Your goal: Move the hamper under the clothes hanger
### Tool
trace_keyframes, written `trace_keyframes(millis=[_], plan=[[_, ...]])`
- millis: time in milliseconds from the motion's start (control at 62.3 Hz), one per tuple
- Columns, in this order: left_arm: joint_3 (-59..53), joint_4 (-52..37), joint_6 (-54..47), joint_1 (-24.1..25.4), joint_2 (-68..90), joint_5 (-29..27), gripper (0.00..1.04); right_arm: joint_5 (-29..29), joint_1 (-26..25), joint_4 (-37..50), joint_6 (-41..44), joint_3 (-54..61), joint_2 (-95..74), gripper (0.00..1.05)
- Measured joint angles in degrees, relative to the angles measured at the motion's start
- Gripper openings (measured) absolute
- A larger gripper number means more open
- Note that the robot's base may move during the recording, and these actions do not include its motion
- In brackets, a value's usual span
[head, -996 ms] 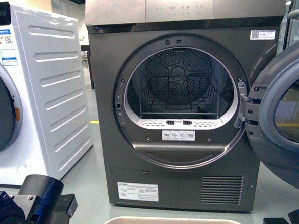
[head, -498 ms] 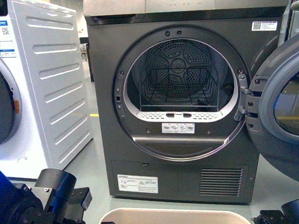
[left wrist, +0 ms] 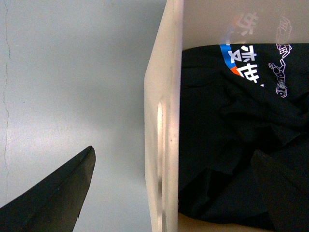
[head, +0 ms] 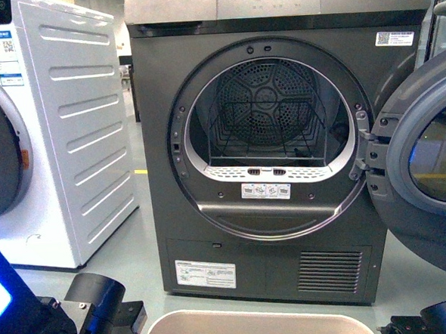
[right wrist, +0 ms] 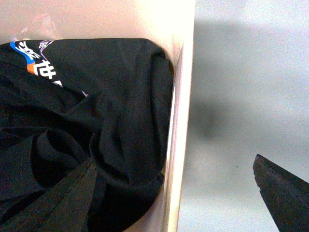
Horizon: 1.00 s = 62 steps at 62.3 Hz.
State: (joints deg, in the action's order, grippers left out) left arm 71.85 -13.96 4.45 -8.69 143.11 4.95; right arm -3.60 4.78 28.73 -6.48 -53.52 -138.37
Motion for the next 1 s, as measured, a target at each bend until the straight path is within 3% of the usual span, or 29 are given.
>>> trace_keyframes(millis=[96,209,337,562,610,996], plan=[[-0.5,-0.2,-0.2,0.0,0.0,0.0,0.97,0.3,0.0,0.5,-0.3,0.0,-0.9,0.95],[-0.8,-0.3,-0.2,0.0,0.0,0.0,0.81,1.1,0.0,1.2,-0.6,0.0,-1.6,0.78],[-0.8,-0.6,-0.2,0.0,0.0,-0.3,0.60,2.3,-0.2,1.6,-0.7,0.1,-1.8,0.56],[-0.8,-1.0,0.0,0.0,0.0,-0.7,0.06,2.4,-0.5,1.2,-0.9,0.3,-1.7,0.06],[-0.8,-1.1,0.1,0.1,-0.1,-0.6,0.04,2.6,-0.5,1.2,-1.1,0.5,-1.5,0.01],[-2.3,0.5,0.0,0.0,-4.2,-0.8,0.04,2.4,-1.0,1.1,-1.3,2.2,1.0,0.02]])
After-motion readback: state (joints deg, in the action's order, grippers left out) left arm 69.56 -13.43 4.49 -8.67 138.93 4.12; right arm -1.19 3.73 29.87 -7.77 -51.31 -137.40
